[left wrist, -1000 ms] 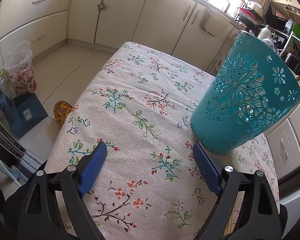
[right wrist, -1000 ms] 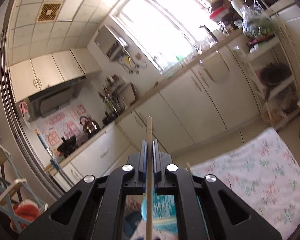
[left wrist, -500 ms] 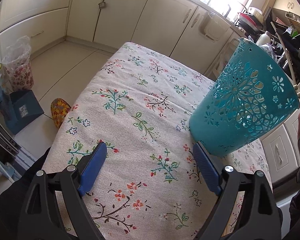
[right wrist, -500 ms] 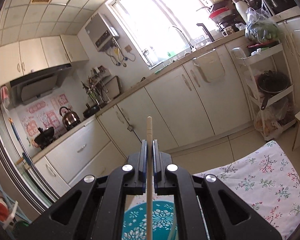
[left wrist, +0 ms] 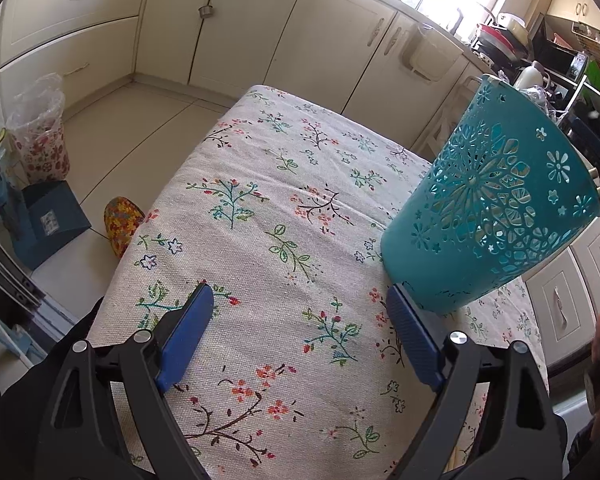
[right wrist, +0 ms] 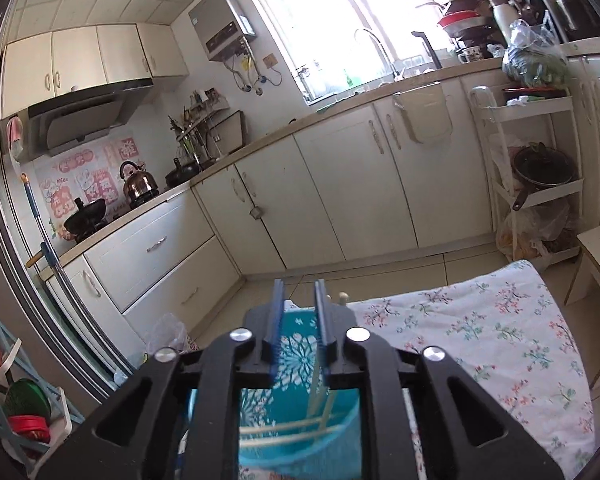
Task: Organize utensils
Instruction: 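Lift the stick with the right gripper over the basket and open it, then move the open right gripper back down to the remaining sticks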
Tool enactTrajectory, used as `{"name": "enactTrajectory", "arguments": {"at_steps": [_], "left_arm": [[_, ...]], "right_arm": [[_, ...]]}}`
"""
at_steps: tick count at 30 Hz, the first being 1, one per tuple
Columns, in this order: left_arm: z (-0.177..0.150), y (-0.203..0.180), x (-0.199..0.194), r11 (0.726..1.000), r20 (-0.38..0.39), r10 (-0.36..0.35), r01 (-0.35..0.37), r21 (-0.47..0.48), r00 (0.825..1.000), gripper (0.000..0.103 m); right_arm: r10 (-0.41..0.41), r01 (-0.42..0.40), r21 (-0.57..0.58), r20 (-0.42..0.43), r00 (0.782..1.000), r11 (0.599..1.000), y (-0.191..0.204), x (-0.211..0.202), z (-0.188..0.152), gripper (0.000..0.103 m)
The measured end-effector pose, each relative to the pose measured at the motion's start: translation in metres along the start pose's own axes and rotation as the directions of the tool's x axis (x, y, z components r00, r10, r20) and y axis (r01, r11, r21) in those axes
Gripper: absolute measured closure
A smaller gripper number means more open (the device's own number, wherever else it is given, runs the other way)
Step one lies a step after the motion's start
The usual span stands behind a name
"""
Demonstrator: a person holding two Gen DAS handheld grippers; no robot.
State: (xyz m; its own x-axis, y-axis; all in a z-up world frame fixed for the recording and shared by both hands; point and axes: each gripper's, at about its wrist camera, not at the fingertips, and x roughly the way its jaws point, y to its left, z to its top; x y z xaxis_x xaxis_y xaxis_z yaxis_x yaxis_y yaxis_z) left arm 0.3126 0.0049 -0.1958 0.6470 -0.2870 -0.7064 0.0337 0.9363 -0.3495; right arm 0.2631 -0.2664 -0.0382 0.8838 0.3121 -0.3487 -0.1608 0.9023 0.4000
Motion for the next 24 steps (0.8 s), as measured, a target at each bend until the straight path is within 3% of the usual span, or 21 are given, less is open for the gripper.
{"name": "enactTrajectory", "arguments": {"at_steps": [4,8,11,13,16,21,24], "left_arm": [[-0.001,-0.002,0.000,1.000,-0.001,0.008,-0.008,0.004,1.000,0.019],[-0.001,0.000,-0.003,1.000,0.012,0.020,-0.020,-0.008,1.000,0.019],[0.000,0.006,-0.015,0.999,0.059,0.025,-0.023,-0.039,0.998,0.019],[-0.002,0.007,-0.030,0.998,0.104,0.043,-0.039,-0.039,0.994,0.019],[-0.006,0.003,-0.046,0.999,0.100,0.036,-0.035,-0.016,0.994,0.018],[-0.017,-0.005,-0.066,0.998,0.100,0.043,-0.048,0.045,0.994,0.016],[-0.025,-0.012,-0.069,0.996,0.082,0.037,-0.044,0.080,0.996,0.016]], "right_arm": [[-0.028,0.028,0.051,0.005,1.000,0.998,-0.011,-0.040,-0.013,0.078],[-0.080,0.087,0.073,-0.084,0.993,0.994,-0.020,-0.062,-0.050,0.078],[-0.118,0.131,0.050,-0.207,0.971,0.990,-0.019,-0.063,-0.092,0.078],[-0.113,0.134,0.050,-0.306,0.945,0.990,-0.017,-0.052,-0.122,0.079],[-0.113,0.129,0.012,-0.408,0.906,0.992,-0.008,-0.031,-0.150,0.083],[-0.168,0.161,-0.055,-0.470,0.866,0.985,0.000,-0.012,-0.171,0.088],[-0.194,0.172,-0.090,-0.465,0.864,0.981,0.002,-0.010,-0.175,0.090]]}}
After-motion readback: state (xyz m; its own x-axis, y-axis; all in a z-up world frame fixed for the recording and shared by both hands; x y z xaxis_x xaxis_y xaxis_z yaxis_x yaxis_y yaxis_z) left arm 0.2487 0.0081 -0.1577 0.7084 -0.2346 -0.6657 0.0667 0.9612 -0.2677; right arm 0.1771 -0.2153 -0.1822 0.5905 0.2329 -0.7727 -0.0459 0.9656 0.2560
